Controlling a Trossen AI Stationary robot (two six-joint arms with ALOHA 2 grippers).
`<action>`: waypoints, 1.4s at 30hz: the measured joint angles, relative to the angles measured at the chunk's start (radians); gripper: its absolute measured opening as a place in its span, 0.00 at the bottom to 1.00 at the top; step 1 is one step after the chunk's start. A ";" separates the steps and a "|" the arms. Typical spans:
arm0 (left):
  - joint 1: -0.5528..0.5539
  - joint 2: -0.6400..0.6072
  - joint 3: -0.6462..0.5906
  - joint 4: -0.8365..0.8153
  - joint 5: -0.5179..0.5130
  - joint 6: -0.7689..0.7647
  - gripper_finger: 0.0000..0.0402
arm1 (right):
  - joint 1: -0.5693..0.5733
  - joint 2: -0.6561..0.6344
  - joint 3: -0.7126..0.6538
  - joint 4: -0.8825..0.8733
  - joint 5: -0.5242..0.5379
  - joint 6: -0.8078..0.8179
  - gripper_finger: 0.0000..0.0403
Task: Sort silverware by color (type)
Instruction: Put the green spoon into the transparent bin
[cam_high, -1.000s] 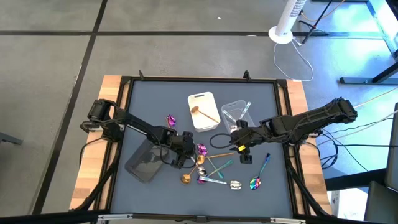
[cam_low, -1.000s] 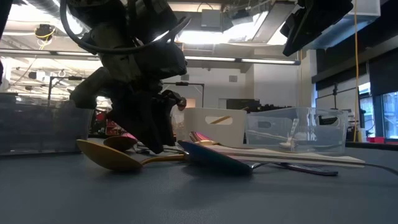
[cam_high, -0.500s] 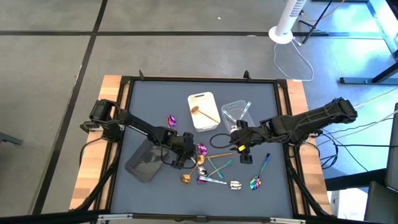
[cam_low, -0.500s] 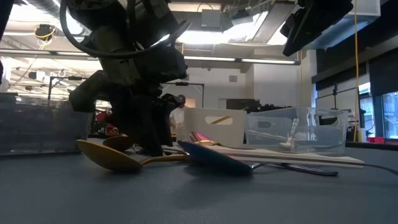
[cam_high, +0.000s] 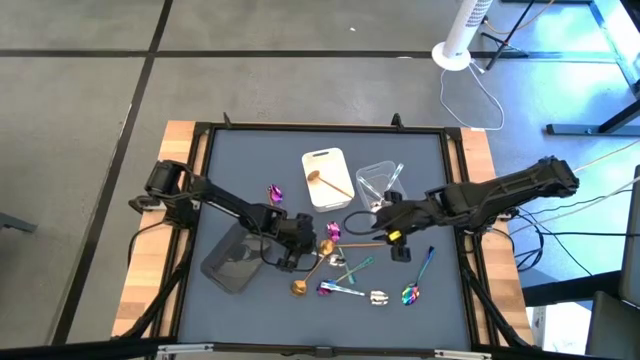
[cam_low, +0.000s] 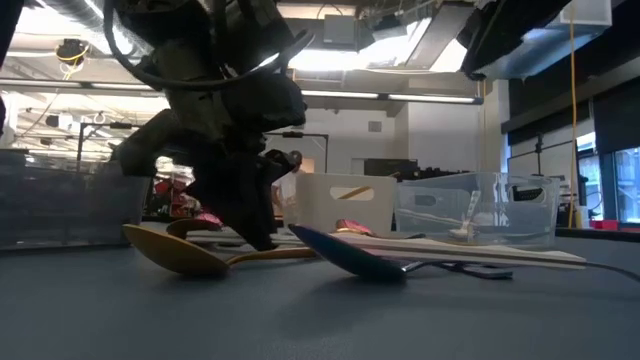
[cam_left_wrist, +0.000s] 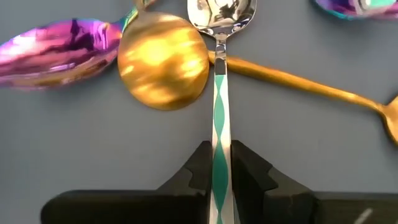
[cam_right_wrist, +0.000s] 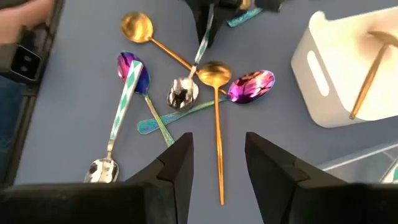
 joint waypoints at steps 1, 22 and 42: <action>0.000 0.002 0.010 -0.001 0.006 0.000 0.08 | 0.000 -0.015 0.000 -0.007 -0.001 -0.001 0.33; 0.054 -0.001 0.272 -0.034 -0.182 0.364 0.09 | 0.000 -0.281 0.001 -0.128 0.126 -0.067 0.33; 0.328 0.004 0.395 0.063 -0.258 0.685 0.09 | 0.000 -0.284 0.001 -0.108 0.127 -0.067 0.33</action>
